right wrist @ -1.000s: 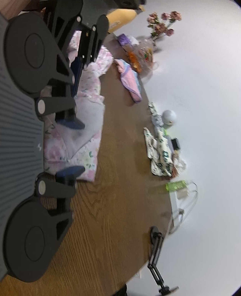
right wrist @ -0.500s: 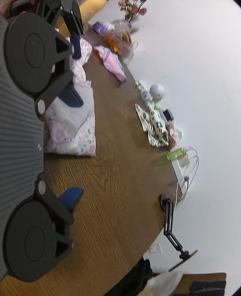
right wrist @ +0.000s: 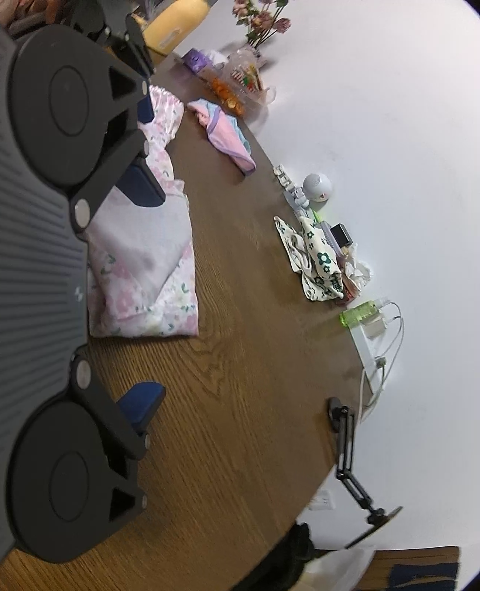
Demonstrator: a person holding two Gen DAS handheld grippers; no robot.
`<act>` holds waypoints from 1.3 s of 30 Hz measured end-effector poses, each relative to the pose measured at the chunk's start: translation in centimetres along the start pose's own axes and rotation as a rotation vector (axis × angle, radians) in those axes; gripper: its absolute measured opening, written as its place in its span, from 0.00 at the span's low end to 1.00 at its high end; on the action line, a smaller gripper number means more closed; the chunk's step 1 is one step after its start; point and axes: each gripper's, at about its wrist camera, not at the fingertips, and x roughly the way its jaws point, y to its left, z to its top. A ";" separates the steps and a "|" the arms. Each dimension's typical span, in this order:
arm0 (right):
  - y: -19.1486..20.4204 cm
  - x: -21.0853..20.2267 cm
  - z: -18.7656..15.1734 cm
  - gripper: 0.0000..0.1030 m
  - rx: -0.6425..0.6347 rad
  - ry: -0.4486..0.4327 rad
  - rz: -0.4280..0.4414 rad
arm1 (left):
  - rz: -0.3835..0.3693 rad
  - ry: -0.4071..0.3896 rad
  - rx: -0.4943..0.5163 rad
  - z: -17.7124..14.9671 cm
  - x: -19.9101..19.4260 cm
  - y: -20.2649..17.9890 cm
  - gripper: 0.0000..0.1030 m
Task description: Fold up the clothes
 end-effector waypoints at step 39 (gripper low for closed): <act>-6.0 4.4 0.5 0.23 0.318 0.155 0.149 | -0.200 0.167 0.261 3.5 10.9 -3.1 0.26</act>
